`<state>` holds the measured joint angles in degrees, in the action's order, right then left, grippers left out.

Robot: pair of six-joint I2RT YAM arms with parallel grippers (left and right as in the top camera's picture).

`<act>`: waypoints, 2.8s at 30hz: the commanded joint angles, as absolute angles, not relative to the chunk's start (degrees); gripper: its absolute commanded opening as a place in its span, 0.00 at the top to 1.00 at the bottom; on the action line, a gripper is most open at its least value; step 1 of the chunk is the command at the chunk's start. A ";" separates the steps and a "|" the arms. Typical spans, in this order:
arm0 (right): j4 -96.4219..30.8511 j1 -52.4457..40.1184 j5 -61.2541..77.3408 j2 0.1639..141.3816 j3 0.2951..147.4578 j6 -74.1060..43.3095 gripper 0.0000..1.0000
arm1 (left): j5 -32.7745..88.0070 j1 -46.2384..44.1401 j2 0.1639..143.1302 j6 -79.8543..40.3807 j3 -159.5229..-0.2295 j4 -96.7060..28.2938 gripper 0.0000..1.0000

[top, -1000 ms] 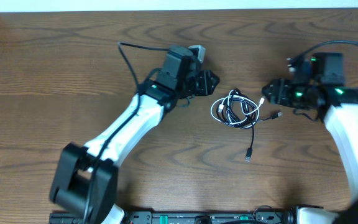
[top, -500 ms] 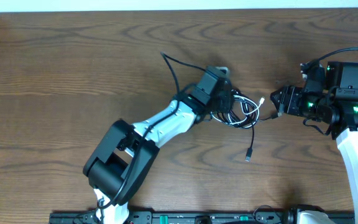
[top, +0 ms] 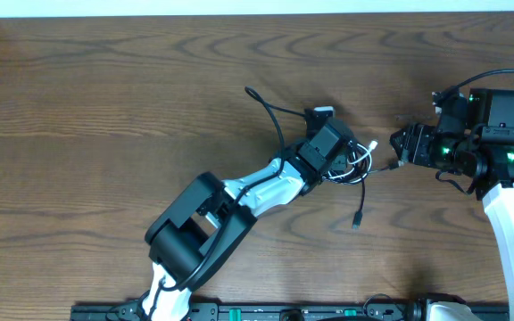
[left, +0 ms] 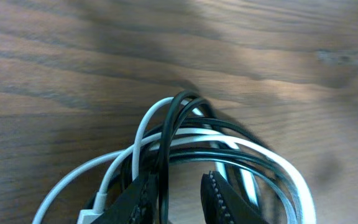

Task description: Untangle cables

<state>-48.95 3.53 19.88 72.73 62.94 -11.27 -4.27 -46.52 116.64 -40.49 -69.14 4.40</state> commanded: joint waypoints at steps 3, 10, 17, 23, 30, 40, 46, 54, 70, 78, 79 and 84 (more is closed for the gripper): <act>-49.91 3.70 19.57 72.66 63.64 -10.59 0.38 | -7.14 -46.44 119.74 -41.74 -70.41 4.12 0.72; -49.93 3.68 19.40 72.66 63.64 -10.59 0.38 | -7.16 -46.13 119.98 -41.67 -70.43 0.89 0.78; -50.48 3.68 19.31 72.66 63.61 -10.17 0.38 | -9.91 -46.11 122.08 -41.69 -70.41 1.98 0.78; -50.48 3.66 18.06 72.66 63.61 -10.20 0.38 | -9.91 -45.63 123.13 -40.91 -70.43 0.99 0.92; -48.84 3.66 18.41 72.79 63.61 -10.24 0.38 | 1.56 -41.04 108.71 -34.09 -70.43 -4.91 0.93; -45.17 2.79 31.70 76.47 63.61 -10.17 0.40 | 19.73 -36.38 91.68 -34.11 -70.43 -12.19 0.93; -39.46 -2.52 38.15 81.12 63.61 -10.17 0.40 | 28.80 -32.99 89.34 -40.47 -70.43 -10.57 0.92; -32.73 -8.45 41.39 87.85 63.61 -11.38 0.40 | 41.91 -26.26 88.90 -46.89 -70.43 -5.98 0.93; -28.34 -13.56 22.13 98.94 63.61 -33.82 0.98 | 47.59 -22.72 88.20 -47.97 -70.43 1.50 0.93; -32.91 -11.11 14.46 100.42 63.51 -31.94 0.99 | 47.59 -11.53 78.98 -48.38 -70.43 2.72 0.93; -33.04 -11.00 14.41 100.44 63.46 -31.57 0.99 | 47.59 -10.59 78.02 -48.38 -70.43 2.70 0.93; -35.59 -8.88 12.16 100.47 63.29 -30.13 0.99 | 48.05 -5.61 73.87 -48.36 -70.43 2.68 0.92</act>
